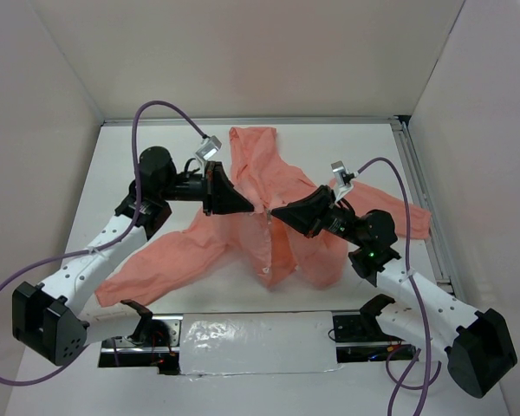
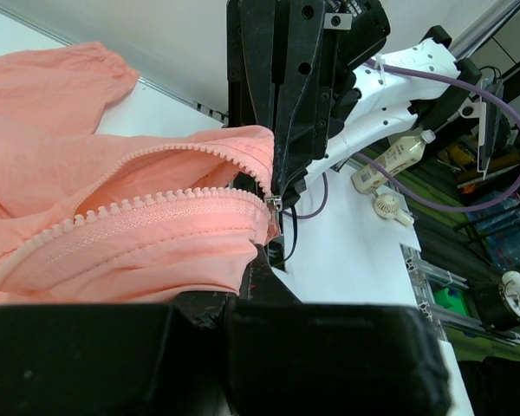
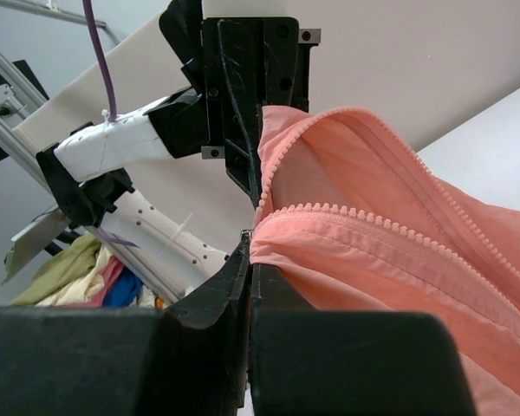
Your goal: Zip up the jacket
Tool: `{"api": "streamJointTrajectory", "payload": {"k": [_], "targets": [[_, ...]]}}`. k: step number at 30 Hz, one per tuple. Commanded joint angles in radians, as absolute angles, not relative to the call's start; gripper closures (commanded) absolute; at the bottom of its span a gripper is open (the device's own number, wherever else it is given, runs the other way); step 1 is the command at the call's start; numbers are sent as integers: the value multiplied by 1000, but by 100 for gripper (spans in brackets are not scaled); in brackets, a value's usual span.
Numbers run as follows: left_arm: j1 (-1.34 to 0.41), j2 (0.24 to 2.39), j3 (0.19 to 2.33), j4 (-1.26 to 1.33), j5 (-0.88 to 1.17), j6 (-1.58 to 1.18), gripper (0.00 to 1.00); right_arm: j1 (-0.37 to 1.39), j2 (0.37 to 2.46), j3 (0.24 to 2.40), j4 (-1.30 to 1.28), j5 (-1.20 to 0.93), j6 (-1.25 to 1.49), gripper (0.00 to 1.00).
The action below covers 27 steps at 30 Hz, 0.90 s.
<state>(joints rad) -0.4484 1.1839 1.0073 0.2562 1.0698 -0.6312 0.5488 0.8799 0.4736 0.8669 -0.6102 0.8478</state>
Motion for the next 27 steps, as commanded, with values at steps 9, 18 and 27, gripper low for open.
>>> {"api": "streamJointTrajectory", "payload": {"k": [9, 18, 27], "targets": [[-460, 1160, 1012, 319, 1052, -631, 100, 548, 876, 492, 894, -612, 850, 100], [-489, 1154, 1014, 296, 996, -604, 100, 548, 896, 500, 917, -606, 865, 100], [-506, 1154, 1009, 282, 1008, -566, 100, 546, 887, 485, 937, -561, 882, 100]]}}
